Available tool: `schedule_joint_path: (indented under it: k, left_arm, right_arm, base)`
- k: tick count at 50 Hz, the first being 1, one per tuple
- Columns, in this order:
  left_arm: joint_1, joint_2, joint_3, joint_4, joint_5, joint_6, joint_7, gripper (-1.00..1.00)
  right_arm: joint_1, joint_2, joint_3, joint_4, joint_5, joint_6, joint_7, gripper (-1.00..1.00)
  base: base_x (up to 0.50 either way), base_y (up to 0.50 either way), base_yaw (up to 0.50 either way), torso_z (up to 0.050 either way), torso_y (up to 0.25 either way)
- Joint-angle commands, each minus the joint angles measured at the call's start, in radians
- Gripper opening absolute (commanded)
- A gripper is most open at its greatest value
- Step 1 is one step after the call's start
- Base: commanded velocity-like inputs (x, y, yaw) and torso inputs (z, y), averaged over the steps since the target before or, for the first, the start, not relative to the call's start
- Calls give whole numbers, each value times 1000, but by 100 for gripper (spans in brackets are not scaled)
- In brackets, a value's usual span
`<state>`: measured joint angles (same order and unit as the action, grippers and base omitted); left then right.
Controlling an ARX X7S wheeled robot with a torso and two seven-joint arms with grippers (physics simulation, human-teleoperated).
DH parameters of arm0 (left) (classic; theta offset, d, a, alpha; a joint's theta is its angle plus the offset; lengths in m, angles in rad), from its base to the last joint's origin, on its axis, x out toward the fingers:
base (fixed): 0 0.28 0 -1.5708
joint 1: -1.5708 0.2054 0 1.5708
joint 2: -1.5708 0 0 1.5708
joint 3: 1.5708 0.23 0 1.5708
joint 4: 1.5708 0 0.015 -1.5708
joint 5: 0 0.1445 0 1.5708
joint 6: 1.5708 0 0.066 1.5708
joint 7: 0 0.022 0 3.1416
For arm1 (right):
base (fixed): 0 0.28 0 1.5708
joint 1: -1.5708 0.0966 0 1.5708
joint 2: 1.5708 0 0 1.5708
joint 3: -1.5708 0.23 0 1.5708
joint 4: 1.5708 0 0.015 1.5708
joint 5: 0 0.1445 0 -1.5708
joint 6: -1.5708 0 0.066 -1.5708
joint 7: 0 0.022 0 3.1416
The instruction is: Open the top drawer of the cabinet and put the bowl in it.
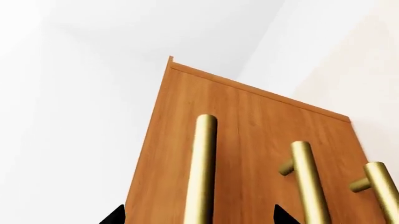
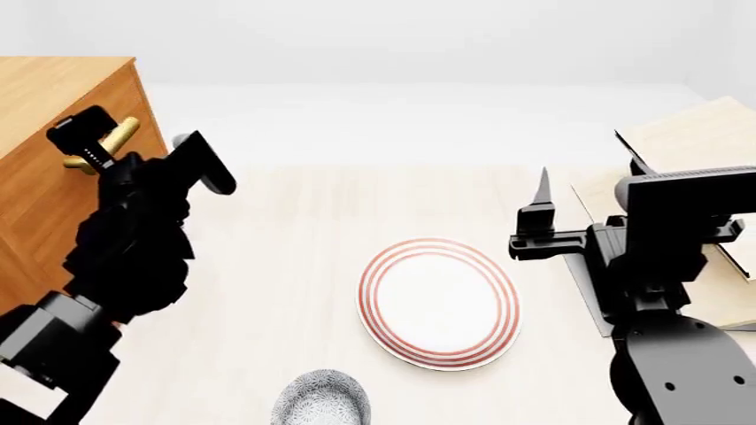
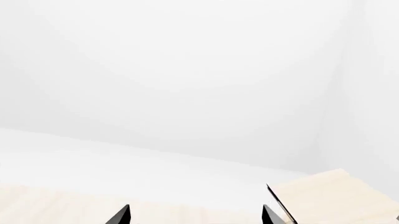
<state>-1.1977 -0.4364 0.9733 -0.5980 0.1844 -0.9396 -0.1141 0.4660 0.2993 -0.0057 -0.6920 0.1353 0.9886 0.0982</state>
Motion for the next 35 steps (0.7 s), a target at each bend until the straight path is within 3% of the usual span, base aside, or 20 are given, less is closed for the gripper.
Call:
schedule_joint_path:
  k: [1, 30, 31, 35]
  left_arm:
    - [-14, 6, -14, -77, -5, 27, -18, 100]
    - [-35, 32, -41, -246, -22, 107, -54, 100]
    - [-36, 32, -42, -249, -23, 108, -55, -100]
    - [-34, 31, -45, -247, -23, 107, -61, -100]
  right_arm:
    - [-3, 1, -4, 14, 2, -12, 3, 100]
    - [3, 1, -24, 38, 4, -25, 15, 100]
    - [3, 1, -24, 38, 5, -24, 15, 100]
    - [2, 2, -26, 39, 5, -26, 17, 100]
  base:
    - [0, 0, 0, 0, 0]
    - [0, 0, 0, 0, 0]
    - [0, 0, 0, 0, 0]
    - [0, 0, 0, 0, 0]
